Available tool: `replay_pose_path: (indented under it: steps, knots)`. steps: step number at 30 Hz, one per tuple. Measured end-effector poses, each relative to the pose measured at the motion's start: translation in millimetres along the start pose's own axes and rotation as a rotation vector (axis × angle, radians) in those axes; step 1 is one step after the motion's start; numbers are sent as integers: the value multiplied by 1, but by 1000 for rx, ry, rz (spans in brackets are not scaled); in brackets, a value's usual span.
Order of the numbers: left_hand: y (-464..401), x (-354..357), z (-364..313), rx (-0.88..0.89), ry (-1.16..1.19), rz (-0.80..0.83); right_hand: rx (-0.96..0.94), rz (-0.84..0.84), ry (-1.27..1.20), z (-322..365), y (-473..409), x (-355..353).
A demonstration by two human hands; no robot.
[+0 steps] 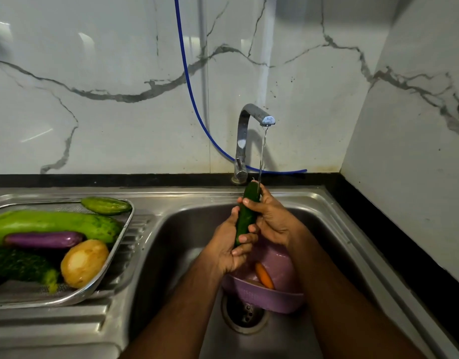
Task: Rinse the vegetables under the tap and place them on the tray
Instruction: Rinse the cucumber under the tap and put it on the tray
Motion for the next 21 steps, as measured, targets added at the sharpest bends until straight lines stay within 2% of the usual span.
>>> replay_pose_path:
  steps: [4,8,10,12,14,18,21]
  knots:
    - [-12,-2,6,62,-76,-75,-87,-336,325,2,-5,5]
    - [-15,-2,2,149,-273,-88,-149,-537,333,2,-7,1]
    - [-14,-1,2,180,-354,-145,-166,-596,310,2,-9,-8]
    - [-13,-7,0,223,-447,-292,-139,-541,268,5,-6,-6]
    - [-10,-14,-3,230,-501,-395,-67,-393,192,2,-4,-1]
    - [-8,-20,-4,151,-450,-464,66,-84,-4,-6,3,10]
    - [-10,-17,-2,141,-444,-431,63,-20,-101,-6,2,18]
Point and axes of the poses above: each hand's wrist, its own y-axis away from the middle knuckle, its own x-axis out of the palm, z = x × y, the point moved 4 cm from there along -y, towards the middle knuckle, and after that the axes turned 3 degrees about -z, right-handed, at the moved point
